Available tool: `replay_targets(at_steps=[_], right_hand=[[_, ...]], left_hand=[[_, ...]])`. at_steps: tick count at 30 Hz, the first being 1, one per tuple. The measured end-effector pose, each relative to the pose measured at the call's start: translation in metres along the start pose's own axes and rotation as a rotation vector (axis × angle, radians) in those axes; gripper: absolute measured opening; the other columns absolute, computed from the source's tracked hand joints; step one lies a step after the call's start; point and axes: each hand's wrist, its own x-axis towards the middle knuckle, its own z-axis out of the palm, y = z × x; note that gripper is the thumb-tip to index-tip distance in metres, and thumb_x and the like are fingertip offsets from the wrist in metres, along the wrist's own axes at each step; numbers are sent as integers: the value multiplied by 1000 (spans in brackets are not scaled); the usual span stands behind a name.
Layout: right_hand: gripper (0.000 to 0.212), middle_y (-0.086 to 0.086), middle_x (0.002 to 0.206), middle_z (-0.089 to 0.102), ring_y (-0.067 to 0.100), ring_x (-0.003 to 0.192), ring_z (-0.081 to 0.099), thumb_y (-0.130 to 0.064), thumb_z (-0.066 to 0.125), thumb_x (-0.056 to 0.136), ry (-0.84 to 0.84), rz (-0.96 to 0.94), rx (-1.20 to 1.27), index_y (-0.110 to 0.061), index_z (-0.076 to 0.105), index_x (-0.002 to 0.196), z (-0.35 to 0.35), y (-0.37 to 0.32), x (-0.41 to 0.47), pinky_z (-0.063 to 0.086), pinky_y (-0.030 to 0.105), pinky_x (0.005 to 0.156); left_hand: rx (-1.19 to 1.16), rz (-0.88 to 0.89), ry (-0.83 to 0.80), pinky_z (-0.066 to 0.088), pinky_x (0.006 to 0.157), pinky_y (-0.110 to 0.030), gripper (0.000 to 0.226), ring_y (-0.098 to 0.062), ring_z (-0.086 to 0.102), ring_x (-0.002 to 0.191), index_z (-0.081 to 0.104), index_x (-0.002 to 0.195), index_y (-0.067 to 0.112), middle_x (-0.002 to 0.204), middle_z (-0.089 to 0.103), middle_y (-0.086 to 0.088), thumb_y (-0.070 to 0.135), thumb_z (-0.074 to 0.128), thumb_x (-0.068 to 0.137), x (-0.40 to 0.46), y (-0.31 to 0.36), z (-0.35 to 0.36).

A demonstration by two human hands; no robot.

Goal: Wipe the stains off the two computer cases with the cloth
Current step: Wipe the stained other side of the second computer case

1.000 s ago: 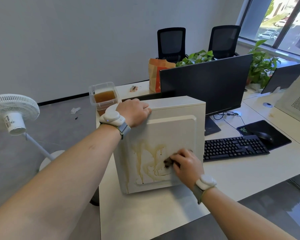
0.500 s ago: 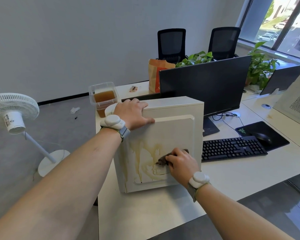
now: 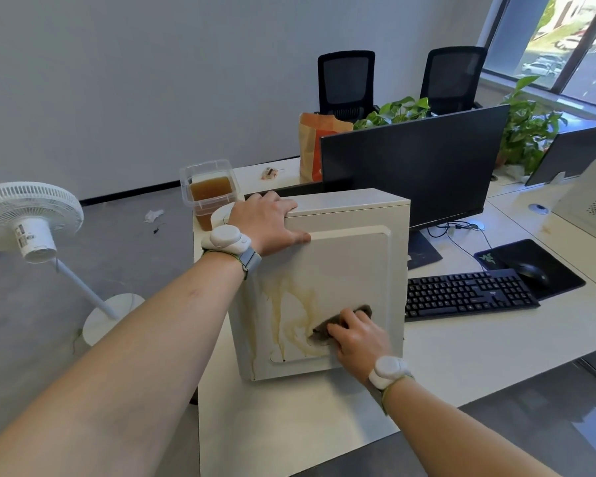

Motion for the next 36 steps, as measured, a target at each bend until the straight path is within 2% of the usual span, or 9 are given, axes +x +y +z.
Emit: replay_targets(at_steps=[5,8,11,14,16,20,25,30,36], right_hand=[[17,-7,90,59,24,73,64,-34,60,79,-223,243,25,-28,75,87,-37,-8,22,44,25,54],[22,-4,86,62,22,73,61,-34,58,77,-329,464,46,-24,60,96,-91,-6,75,49,28,64],[33,3,96,53,30,77,59,-25,63,82,-85,609,119,-15,40,103,-123,1,106,49,36,67],[43,3,105,52,25,84,56,-29,78,81,359,473,322,-15,48,108,-116,-4,110,50,36,70],[47,5,118,55,25,105,54,-32,81,81,401,270,382,-12,57,117,-93,-3,96,49,34,90],[53,2,150,44,33,139,39,-38,62,93,319,184,-13,-27,54,144,-52,6,61,23,61,118],[41,11,141,41,43,130,41,-15,72,86,420,88,69,-19,68,127,-47,18,81,42,53,109],[31,13,126,52,41,103,54,-3,72,82,415,-28,90,-11,72,111,-33,20,79,52,43,82],[27,11,111,56,35,84,55,2,70,72,95,-147,29,-11,70,96,22,31,-17,55,42,60]], left_hand=[[-3,-11,-15,49,96,-45,89,-28,53,123,48,146,41,138,57,0,92,40,73,1,0,0],[-3,-10,-15,50,94,-44,89,-28,54,121,49,146,41,136,58,0,93,40,73,1,1,1],[-2,-10,-10,49,93,-42,87,-28,53,120,48,146,41,135,58,0,92,42,75,2,0,1],[-5,-12,-2,48,92,-41,86,-27,53,119,49,145,41,134,58,0,91,43,75,2,-1,3],[-4,-17,0,49,93,-42,86,-27,54,118,49,144,42,133,58,0,91,43,75,3,-2,3],[0,-15,-9,49,92,-41,85,-27,54,118,49,145,41,133,59,-1,90,45,76,3,-1,3],[3,-21,-10,49,90,-41,87,-28,54,116,51,141,43,130,59,-1,92,39,71,3,1,2],[-14,-28,-17,50,91,-42,87,-28,55,114,52,140,43,128,60,0,92,38,69,7,-1,1],[-17,-24,-5,51,90,-42,85,-28,56,113,52,141,43,128,60,0,91,40,72,9,-1,3]])
